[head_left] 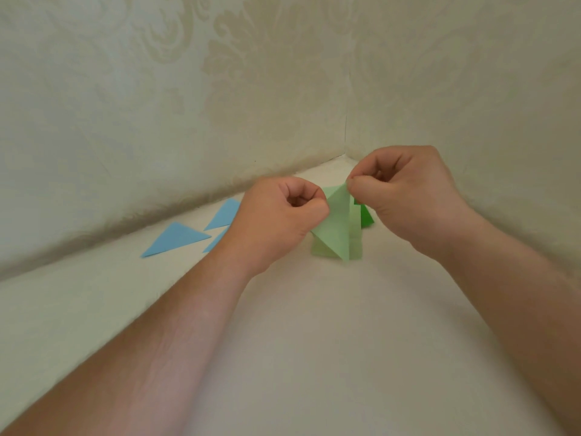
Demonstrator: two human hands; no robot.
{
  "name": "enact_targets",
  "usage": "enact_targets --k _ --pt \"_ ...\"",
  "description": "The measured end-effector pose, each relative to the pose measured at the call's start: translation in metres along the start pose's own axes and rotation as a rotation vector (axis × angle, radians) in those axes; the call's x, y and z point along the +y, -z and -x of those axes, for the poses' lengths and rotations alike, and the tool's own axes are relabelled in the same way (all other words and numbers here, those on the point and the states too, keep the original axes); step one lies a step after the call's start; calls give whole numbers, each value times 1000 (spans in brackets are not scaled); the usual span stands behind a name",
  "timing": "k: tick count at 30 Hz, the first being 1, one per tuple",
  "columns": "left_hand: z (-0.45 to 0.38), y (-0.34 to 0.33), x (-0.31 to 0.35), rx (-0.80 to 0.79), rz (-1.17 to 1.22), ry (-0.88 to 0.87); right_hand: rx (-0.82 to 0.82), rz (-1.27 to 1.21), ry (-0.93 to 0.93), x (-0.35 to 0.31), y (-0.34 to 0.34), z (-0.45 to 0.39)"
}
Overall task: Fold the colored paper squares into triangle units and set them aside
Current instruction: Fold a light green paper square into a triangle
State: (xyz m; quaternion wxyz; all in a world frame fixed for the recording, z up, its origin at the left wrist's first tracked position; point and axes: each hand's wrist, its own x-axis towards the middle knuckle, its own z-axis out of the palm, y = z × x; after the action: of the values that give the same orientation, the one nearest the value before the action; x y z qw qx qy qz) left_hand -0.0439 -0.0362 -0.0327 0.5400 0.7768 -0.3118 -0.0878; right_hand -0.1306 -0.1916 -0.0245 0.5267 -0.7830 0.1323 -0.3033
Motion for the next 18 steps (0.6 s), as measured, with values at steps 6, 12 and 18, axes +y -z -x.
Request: enact_targets --k 6,12,18 --pt "1 4 1 -24 -46 9 40 -16 1 -2 7 -3" --pt "-1 8 0 -20 -63 6 75 -37 -11 4 16 -12" --pt "-9 23 -11 128 -39 -9 175 -333 -106 1 33 -23"
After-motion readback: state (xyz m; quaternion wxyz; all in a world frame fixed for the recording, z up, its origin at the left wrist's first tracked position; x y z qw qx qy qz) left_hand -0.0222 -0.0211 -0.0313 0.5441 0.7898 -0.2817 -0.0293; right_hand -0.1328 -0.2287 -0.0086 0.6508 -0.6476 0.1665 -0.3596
